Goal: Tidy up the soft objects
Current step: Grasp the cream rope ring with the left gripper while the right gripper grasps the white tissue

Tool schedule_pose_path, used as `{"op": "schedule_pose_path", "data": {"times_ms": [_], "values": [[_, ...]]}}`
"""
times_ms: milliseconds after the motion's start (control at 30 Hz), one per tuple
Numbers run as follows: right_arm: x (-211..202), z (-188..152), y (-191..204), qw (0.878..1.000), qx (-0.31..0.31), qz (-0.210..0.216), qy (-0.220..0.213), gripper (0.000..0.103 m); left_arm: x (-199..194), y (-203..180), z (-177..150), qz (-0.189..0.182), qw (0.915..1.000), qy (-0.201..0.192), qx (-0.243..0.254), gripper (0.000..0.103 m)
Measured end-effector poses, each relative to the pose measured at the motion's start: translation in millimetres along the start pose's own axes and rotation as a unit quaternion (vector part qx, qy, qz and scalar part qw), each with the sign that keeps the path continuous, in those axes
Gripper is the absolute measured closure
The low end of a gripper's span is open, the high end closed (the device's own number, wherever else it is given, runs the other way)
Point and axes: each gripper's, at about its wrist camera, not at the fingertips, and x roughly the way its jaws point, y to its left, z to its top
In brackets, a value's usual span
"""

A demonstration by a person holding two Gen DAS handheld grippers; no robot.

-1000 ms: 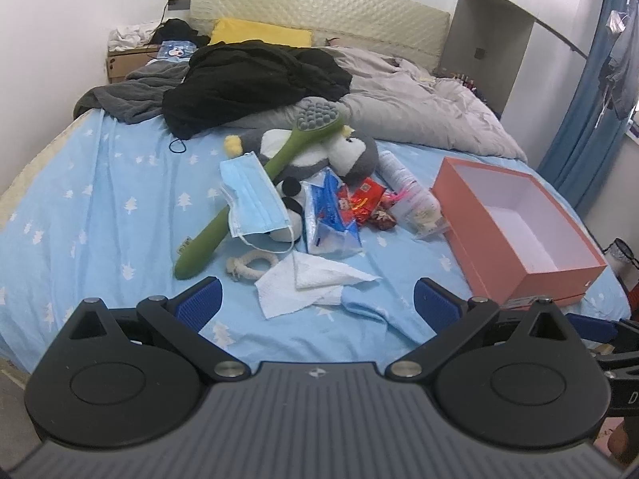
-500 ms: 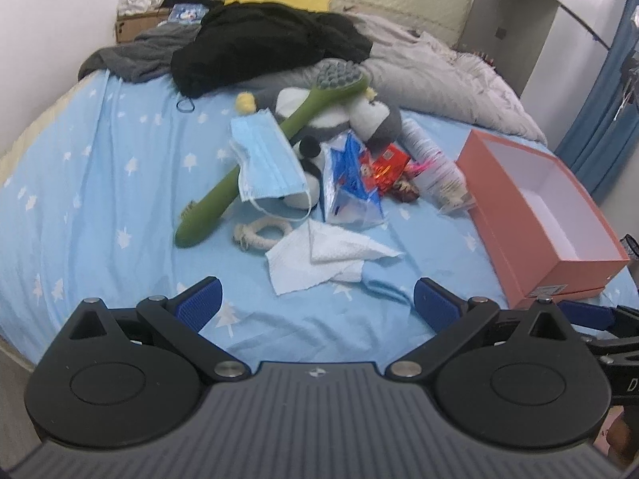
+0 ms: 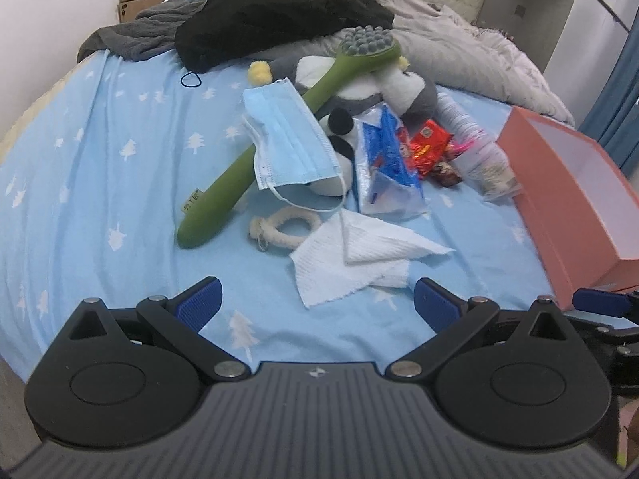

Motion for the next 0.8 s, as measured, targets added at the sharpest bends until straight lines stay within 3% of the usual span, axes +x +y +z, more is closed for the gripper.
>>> {"op": "schedule_pose_path", "data": {"times_ms": [200,333,467,800], "values": [[35,7,-6,1.000,-0.006,0.012,0.022,0.004,41,10,7,0.000,0.9998,0.017,-0.004,0.000],[59,12,-6,0.999,-0.015,0.026,0.030,0.007,67,10,7,0.026,0.9990,0.019,0.031,0.001],[85,18,-5,0.998,-0.032,0.035,0.038,0.021,90,20,9,0.017,0.9992,0.024,0.025,0.001],[139,31,7,0.994,-0.099,0.031,0.018,0.024,132,52,19,-0.001,0.9995,0.008,-0.032,0.030]]}}
